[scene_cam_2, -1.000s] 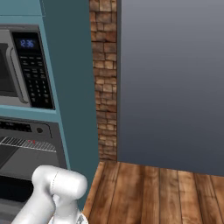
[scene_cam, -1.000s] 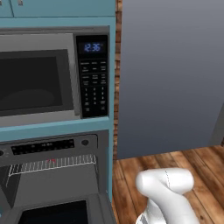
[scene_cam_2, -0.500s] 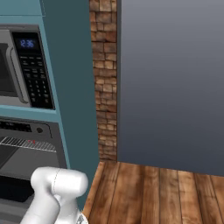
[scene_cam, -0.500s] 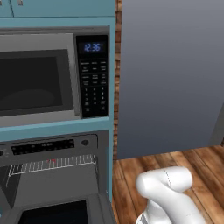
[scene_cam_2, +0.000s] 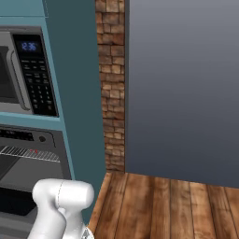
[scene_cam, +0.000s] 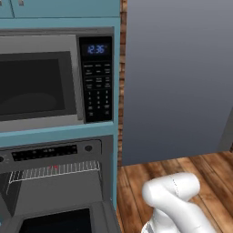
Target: Take the fish from the oven and place it on the plate on the counter.
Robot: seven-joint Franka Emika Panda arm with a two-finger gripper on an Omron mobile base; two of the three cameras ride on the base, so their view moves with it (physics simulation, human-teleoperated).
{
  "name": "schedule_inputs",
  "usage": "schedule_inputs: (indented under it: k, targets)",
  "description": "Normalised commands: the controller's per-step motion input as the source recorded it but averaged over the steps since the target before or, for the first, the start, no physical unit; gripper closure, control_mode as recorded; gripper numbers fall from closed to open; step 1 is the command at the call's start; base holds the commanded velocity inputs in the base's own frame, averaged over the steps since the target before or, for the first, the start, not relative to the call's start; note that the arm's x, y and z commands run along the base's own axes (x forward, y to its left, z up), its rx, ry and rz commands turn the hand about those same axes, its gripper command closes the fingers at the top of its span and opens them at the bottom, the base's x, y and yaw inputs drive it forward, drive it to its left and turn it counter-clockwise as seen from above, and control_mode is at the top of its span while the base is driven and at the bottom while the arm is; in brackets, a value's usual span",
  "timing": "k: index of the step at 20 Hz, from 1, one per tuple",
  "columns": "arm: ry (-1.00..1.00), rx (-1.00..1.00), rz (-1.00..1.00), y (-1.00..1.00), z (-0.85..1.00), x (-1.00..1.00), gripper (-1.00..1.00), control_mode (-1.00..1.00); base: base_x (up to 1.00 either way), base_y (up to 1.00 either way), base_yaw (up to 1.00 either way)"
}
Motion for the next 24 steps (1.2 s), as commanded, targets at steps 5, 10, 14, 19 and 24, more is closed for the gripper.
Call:
schedule_inputs:
  k: [5,10,14,19,24]
  targets:
    - [-0.14,0.00,0.03,0.00,0.89,-0.18,-1.00,-1.00,0.00,0.00,0.00]
    - [0.01,0.01,0.00,0.03,0.07,0.66,-1.00,-1.00,0.00,0.00,0.00]
    - [0.13,0.00,0.00,0.35,0.13,1.00,-1.00,-1.00,0.00,0.00,0.00]
    - [0.15,0.00,0.00,0.28,0.00,1.00,-1.00,-1.00,0.00,0.00,0.00]
    - [0.03,0.00,0.00,0.17,-0.24,1.00,-1.00,-1.00,0.00,0.00,0.00]
